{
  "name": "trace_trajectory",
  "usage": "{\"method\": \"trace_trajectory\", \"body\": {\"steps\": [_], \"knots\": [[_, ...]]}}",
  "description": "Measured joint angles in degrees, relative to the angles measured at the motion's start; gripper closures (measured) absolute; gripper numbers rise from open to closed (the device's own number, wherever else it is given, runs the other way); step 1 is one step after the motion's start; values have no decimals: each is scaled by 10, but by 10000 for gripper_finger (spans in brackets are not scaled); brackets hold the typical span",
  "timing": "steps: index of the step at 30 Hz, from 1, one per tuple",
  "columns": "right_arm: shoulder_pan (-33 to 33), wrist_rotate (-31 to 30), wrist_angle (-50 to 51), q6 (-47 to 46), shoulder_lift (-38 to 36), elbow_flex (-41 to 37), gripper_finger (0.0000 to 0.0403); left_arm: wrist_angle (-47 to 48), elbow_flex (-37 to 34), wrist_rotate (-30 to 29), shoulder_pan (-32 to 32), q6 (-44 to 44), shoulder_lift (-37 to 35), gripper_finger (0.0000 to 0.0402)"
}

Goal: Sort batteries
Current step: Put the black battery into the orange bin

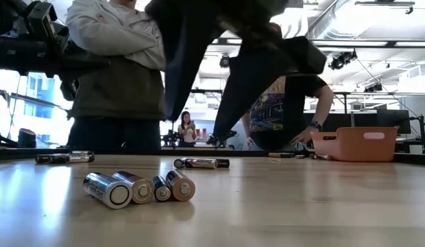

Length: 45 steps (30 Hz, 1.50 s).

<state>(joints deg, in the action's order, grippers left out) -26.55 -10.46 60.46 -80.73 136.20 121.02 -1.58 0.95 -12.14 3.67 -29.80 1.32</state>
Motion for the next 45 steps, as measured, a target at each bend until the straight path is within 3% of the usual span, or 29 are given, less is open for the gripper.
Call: {"method": "trace_trajectory", "body": {"steps": [4,8,12,23,36,42,45], "knots": [[11,1,63,-10,42,86,215,0,0,0,0,0,0,401],[22,19,94,-33,69,124,215,0,0,0,0,0,0,401],[26,46,39,-33,88,123,215,0,0,0,0,0,0,401],[25,36,95,-39,91,122,215,0,0,0,0,0,0,401],[19,58,63,-43,111,121,215,0,0,0,0,0,0,401],[18,60,114,-44,111,121,218,0,0,0,0,0,0,401],[15,62,159,-33,112,122,250,0,0,0,0,0,0,401]]}}
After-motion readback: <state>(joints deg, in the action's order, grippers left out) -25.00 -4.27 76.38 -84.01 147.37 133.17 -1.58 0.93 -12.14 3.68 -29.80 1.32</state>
